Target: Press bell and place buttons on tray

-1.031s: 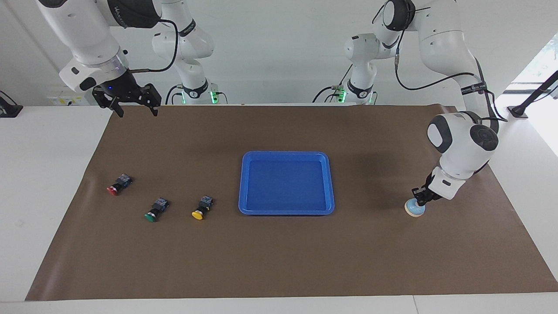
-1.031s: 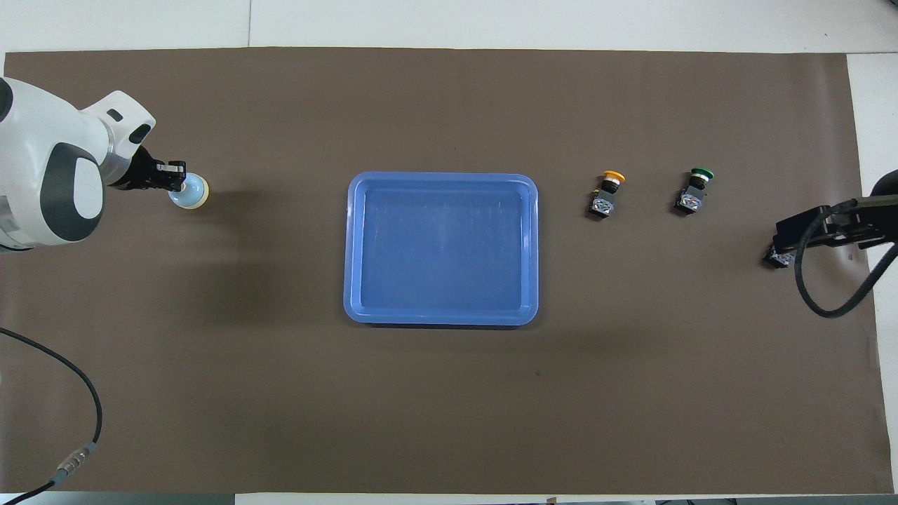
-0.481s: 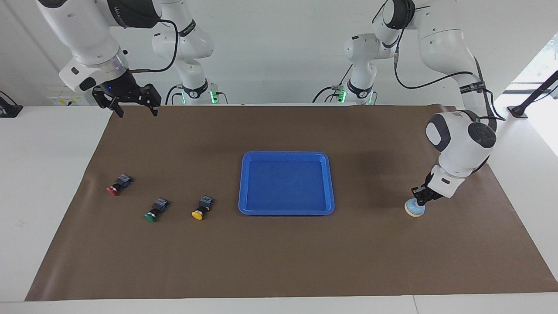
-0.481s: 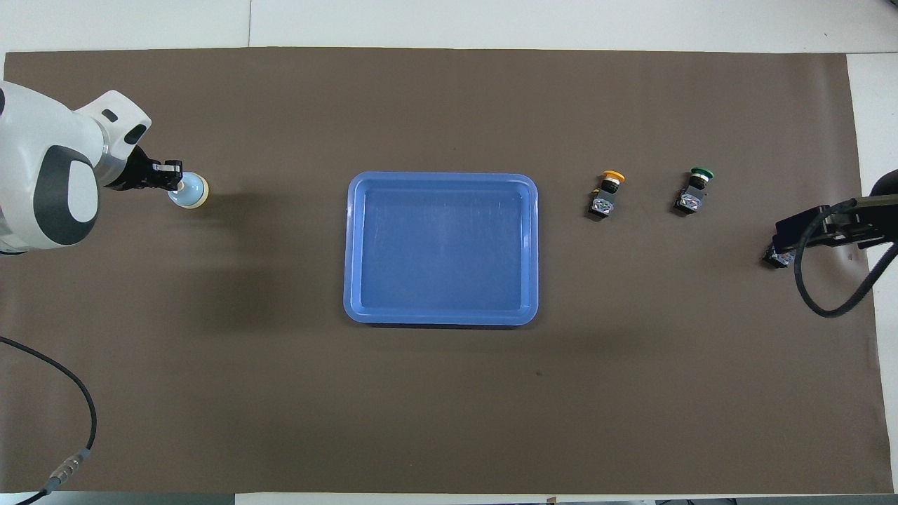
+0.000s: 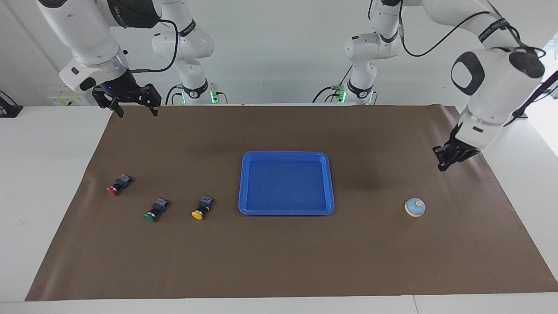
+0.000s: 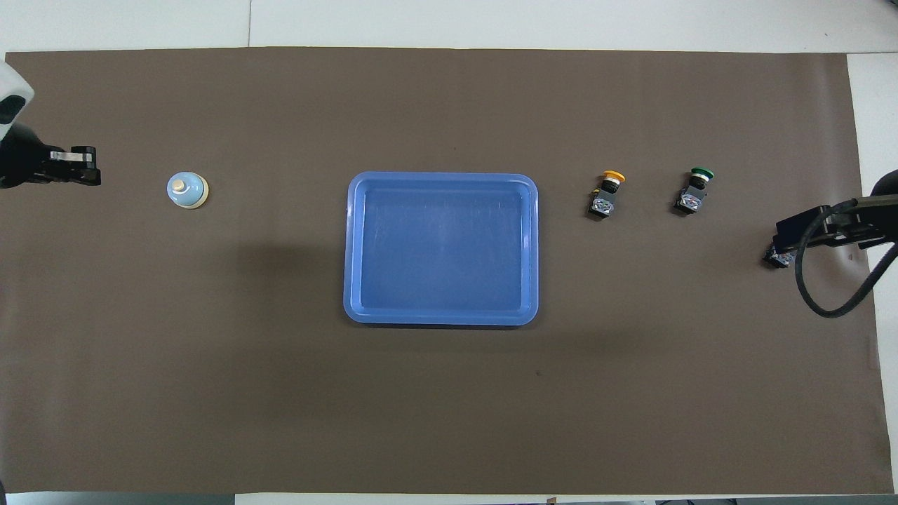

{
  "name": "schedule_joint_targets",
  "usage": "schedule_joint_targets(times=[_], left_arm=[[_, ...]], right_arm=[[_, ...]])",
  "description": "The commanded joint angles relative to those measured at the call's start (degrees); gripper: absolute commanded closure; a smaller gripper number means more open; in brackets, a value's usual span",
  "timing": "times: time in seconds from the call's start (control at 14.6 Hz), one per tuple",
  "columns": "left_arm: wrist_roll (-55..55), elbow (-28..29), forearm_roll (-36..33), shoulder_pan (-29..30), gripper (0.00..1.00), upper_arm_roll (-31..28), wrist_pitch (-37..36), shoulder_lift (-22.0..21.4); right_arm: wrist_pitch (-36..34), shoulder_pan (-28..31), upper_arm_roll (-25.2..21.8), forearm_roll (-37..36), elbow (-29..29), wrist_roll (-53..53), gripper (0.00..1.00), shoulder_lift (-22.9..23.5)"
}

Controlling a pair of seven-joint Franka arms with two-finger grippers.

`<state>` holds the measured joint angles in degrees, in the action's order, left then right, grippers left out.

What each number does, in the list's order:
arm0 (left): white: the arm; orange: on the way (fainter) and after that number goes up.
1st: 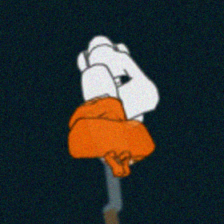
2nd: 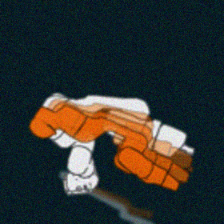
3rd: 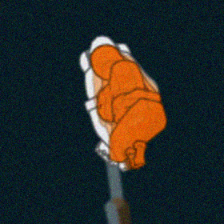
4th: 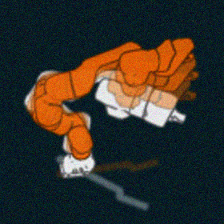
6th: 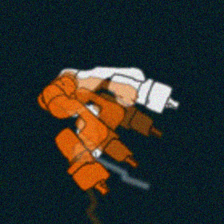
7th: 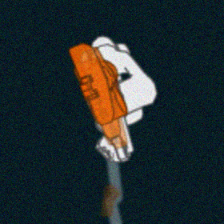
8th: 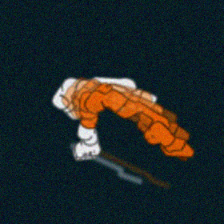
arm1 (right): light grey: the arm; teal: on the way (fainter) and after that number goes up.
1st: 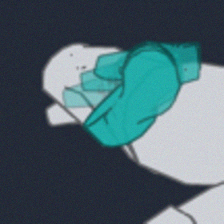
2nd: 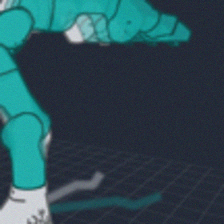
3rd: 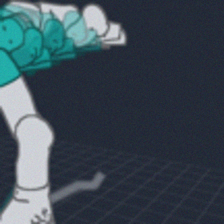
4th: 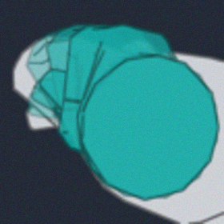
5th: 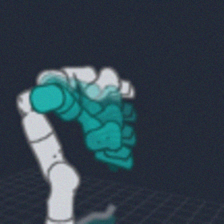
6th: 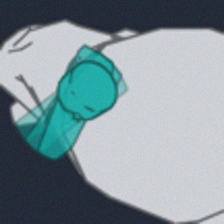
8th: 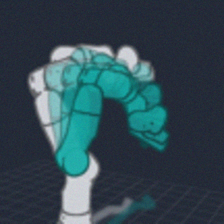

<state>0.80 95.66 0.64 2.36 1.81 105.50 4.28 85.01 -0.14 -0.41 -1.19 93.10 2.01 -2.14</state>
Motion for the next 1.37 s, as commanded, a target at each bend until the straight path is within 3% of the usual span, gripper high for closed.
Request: schedule_joint_targets(times=[0.0, 0.07, 0.14, 0.27, 0.48, 1.31], left_arm=[[-0.89, 1.90, -0.99, -0.60, 0.30, -0.23, -4.94, -6.03], [-0.89, 1.90, -0.99, -0.60, 0.09, -0.14, -6.78, -7.43], [-0.89, 1.82, -0.99, -0.60, 0.00, -0.05, -8.72, -8.67], [-0.89, -0.02, -0.99, -0.60, 0.00, 0.04, -12.76, -9.91], [-0.71, -5.21, -0.82, -0.43, 0.00, 0.04, -18.13, -8.25], [1.05, -2.14, -0.55, -2.18, 0.00, 0.39, -19.19, -7.10]], right_arm=[[0.34, 1.02, 0.85, -0.22, 1.21, 0.27, 0.00, -1.02], [0.34, 1.11, 0.85, -0.22, 1.21, 0.19, 0.00, -1.02], [0.34, 1.02, 0.85, -0.22, 1.30, 0.19, 0.00, -1.02], [0.34, 1.11, 0.85, -0.22, 1.30, 0.19, 0.00, -1.02], [0.34, 1.63, 0.49, -0.22, 1.30, 0.19, 0.00, -1.02], [0.07, 1.55, 0.49, -0.22, 1.30, 0.45, 0.00, -1.11]])
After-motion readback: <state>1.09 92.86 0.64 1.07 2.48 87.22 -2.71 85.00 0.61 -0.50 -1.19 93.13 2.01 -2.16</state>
